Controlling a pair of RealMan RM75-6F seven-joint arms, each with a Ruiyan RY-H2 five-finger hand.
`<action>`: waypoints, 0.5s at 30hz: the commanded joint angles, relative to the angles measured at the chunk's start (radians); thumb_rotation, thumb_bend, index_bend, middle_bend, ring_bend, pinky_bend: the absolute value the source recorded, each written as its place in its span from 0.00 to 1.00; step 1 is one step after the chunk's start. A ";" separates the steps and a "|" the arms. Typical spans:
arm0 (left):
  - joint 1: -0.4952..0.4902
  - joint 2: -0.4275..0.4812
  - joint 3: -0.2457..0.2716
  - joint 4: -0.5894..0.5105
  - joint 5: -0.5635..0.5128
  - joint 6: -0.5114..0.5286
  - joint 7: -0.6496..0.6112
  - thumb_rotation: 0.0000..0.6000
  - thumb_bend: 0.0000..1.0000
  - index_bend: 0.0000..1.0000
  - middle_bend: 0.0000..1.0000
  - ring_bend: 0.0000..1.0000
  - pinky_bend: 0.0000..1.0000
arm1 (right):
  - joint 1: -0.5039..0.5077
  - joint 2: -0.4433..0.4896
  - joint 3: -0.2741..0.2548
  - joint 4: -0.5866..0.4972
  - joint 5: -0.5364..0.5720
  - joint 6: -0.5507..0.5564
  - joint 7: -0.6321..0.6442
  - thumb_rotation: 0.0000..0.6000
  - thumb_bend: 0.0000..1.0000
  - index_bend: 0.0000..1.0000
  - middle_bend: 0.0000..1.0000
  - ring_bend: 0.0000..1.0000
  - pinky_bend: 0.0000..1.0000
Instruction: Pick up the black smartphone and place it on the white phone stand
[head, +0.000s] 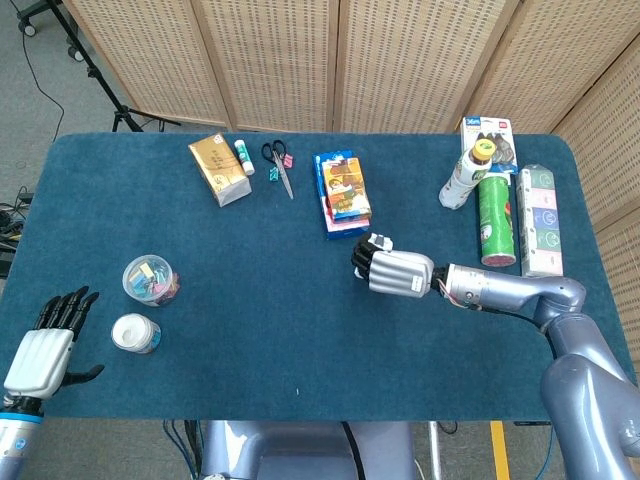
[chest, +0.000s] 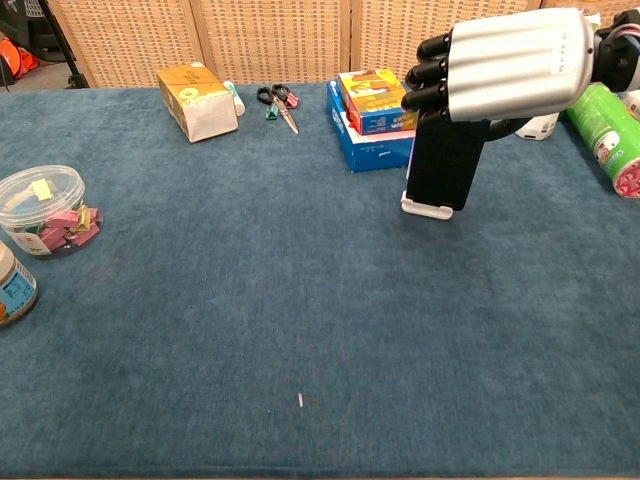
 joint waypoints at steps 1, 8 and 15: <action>0.001 0.000 0.001 0.000 0.002 0.002 -0.001 1.00 0.00 0.00 0.00 0.00 0.00 | -0.002 -0.004 0.000 -0.001 0.006 -0.007 -0.017 1.00 0.36 0.47 0.31 0.30 0.39; 0.000 0.000 0.002 0.000 0.004 0.002 0.001 1.00 0.00 0.00 0.00 0.00 0.00 | -0.004 -0.008 0.007 -0.020 0.027 -0.039 -0.061 1.00 0.35 0.40 0.22 0.22 0.35; 0.001 0.001 0.003 0.000 0.006 0.003 -0.004 1.00 0.00 0.00 0.00 0.00 0.00 | -0.010 0.001 0.025 -0.040 0.055 -0.061 -0.115 1.00 0.35 0.38 0.18 0.17 0.32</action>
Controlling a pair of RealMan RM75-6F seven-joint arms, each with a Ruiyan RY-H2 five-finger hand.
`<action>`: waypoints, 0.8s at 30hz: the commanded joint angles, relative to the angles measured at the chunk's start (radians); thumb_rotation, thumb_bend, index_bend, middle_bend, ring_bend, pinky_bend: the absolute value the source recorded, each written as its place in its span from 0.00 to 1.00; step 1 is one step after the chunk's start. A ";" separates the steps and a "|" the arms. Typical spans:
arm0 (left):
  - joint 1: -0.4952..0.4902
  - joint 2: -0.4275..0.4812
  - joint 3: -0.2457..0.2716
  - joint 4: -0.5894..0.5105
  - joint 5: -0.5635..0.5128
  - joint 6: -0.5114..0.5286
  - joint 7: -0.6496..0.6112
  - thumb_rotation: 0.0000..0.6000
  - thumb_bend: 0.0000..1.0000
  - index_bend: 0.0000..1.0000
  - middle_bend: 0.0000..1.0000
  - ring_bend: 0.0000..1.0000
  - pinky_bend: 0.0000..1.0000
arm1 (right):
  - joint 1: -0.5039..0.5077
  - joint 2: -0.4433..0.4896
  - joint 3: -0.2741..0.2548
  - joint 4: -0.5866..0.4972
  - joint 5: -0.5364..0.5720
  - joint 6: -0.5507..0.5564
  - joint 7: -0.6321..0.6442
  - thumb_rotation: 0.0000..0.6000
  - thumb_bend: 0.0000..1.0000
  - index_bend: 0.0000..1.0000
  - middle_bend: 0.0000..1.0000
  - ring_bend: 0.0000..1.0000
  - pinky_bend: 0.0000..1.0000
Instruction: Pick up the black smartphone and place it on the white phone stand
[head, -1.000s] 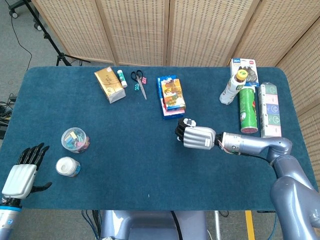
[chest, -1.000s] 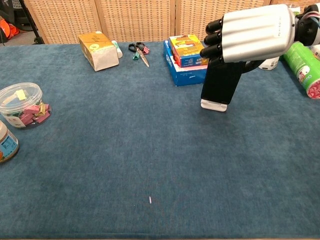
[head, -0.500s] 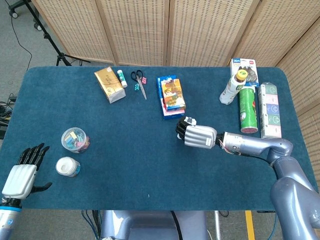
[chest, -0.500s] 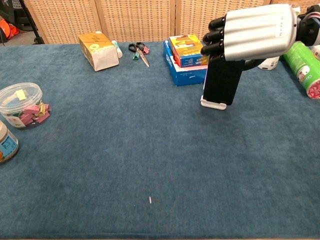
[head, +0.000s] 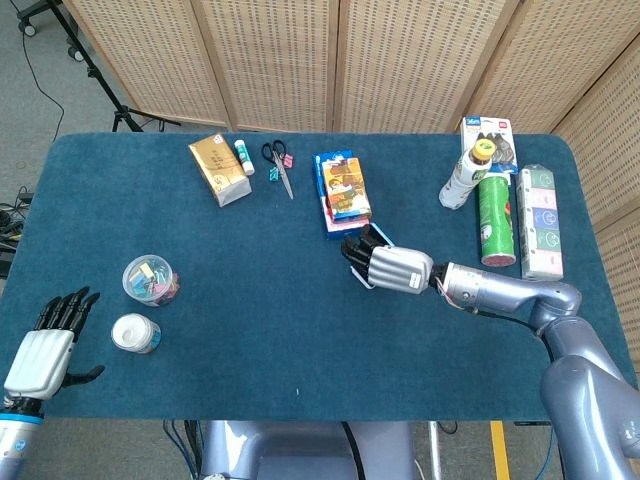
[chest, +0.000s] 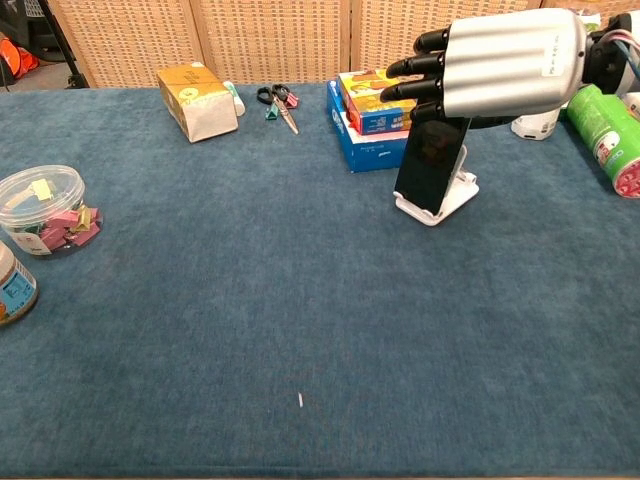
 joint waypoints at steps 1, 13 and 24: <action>0.000 0.001 0.001 -0.001 0.001 0.000 -0.001 1.00 0.00 0.00 0.00 0.00 0.00 | -0.004 0.007 0.006 -0.012 0.011 -0.013 -0.017 1.00 0.35 0.38 0.18 0.17 0.32; 0.001 0.003 0.003 -0.002 0.005 0.003 -0.001 1.00 0.00 0.00 0.00 0.00 0.00 | -0.048 0.049 -0.021 -0.032 0.008 0.001 -0.038 1.00 0.35 0.38 0.18 0.17 0.32; 0.001 -0.003 0.008 -0.002 0.015 0.004 0.012 1.00 0.00 0.00 0.00 0.00 0.00 | -0.094 0.060 -0.021 -0.040 0.015 0.052 -0.063 1.00 0.33 0.38 0.17 0.17 0.32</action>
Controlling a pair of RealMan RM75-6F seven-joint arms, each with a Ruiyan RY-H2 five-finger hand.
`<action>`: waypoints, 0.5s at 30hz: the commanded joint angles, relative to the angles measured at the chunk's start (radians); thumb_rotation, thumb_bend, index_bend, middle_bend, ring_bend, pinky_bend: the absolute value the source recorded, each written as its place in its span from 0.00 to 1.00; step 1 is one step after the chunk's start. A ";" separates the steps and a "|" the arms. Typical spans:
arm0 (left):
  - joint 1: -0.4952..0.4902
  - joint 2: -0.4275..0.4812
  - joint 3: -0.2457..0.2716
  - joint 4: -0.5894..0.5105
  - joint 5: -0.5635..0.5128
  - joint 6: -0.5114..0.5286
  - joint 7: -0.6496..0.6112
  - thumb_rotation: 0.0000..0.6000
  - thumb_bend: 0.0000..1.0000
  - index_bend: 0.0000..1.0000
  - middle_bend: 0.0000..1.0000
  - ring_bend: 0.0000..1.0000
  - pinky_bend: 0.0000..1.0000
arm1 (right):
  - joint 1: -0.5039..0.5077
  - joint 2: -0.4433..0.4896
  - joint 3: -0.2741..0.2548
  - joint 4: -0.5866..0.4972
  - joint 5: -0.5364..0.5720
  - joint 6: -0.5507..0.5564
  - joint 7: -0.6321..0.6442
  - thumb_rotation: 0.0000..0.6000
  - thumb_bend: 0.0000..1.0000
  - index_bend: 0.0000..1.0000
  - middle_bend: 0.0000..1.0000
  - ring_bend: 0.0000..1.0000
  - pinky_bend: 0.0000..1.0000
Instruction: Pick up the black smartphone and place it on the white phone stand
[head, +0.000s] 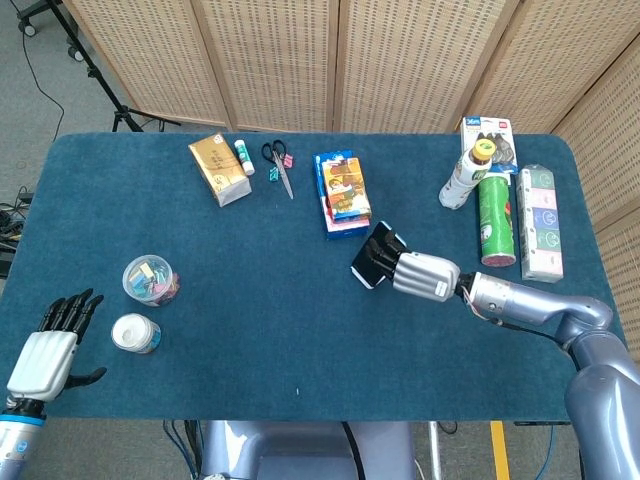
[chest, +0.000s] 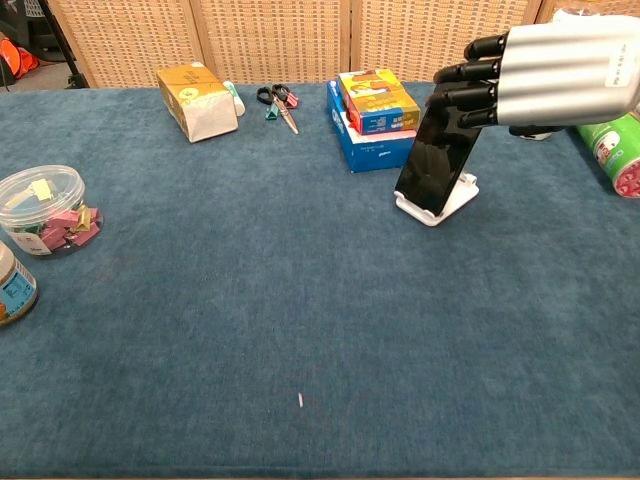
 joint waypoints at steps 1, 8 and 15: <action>0.001 0.000 0.000 0.000 0.002 0.003 -0.002 1.00 0.00 0.00 0.00 0.00 0.00 | -0.007 0.007 0.002 -0.005 0.002 0.009 -0.005 1.00 0.32 0.37 0.17 0.17 0.31; 0.001 0.011 0.000 -0.002 0.007 0.006 -0.024 1.00 0.00 0.00 0.00 0.00 0.00 | -0.053 0.066 0.034 -0.054 0.044 0.074 0.006 1.00 0.05 0.27 0.12 0.14 0.27; 0.007 0.037 -0.002 -0.001 0.017 0.022 -0.083 1.00 0.00 0.00 0.00 0.00 0.00 | -0.164 0.173 0.103 -0.194 0.163 0.145 0.061 1.00 0.00 0.22 0.07 0.06 0.21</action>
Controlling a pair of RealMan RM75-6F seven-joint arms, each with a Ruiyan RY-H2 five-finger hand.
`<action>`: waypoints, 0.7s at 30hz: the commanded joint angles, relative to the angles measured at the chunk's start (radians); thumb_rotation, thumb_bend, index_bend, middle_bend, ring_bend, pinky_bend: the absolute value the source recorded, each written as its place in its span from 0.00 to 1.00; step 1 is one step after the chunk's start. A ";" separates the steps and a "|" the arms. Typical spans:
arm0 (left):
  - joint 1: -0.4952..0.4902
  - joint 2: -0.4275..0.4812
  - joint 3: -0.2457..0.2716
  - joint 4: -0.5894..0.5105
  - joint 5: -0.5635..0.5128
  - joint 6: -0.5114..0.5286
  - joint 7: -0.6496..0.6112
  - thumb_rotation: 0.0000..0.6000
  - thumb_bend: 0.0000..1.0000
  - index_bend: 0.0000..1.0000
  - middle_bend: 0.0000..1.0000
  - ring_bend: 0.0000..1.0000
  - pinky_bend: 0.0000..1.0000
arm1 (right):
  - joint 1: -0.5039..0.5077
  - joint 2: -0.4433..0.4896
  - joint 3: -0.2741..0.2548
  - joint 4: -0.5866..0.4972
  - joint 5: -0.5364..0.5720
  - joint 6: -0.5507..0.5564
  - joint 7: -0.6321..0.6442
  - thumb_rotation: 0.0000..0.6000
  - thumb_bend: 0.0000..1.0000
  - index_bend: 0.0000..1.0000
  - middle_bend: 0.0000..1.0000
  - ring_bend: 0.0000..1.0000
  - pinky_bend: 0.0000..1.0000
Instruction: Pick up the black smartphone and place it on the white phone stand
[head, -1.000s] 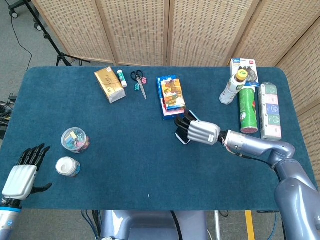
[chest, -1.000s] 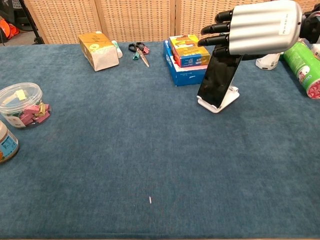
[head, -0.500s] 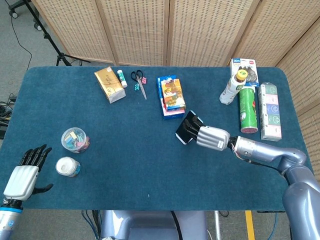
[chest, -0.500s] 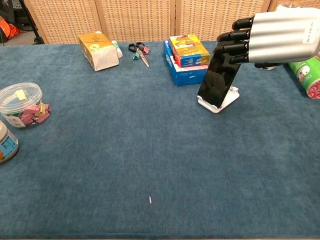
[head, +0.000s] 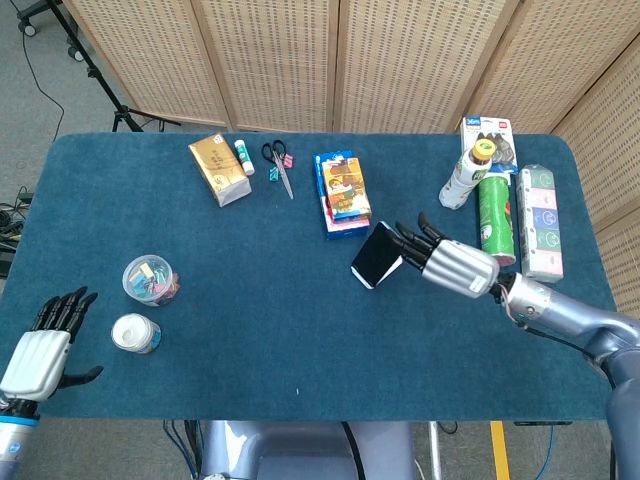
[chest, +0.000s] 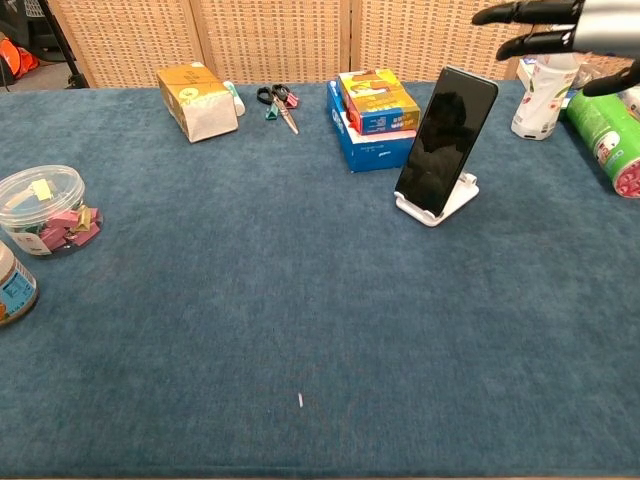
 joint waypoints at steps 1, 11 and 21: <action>0.004 0.015 0.000 0.003 0.009 0.011 -0.031 1.00 0.00 0.00 0.00 0.00 0.00 | -0.085 0.072 0.051 -0.111 0.090 0.043 0.046 1.00 0.00 0.21 0.06 0.04 0.20; 0.014 0.024 0.008 0.028 0.058 0.048 -0.087 1.00 0.00 0.00 0.00 0.00 0.00 | -0.348 0.146 0.130 -0.561 0.350 0.098 0.188 1.00 0.00 0.07 0.00 0.00 0.06; 0.042 -0.006 -0.001 0.092 0.113 0.149 -0.138 1.00 0.00 0.00 0.00 0.00 0.00 | -0.580 0.115 0.086 -0.723 0.398 0.198 0.310 1.00 0.00 0.01 0.00 0.00 0.00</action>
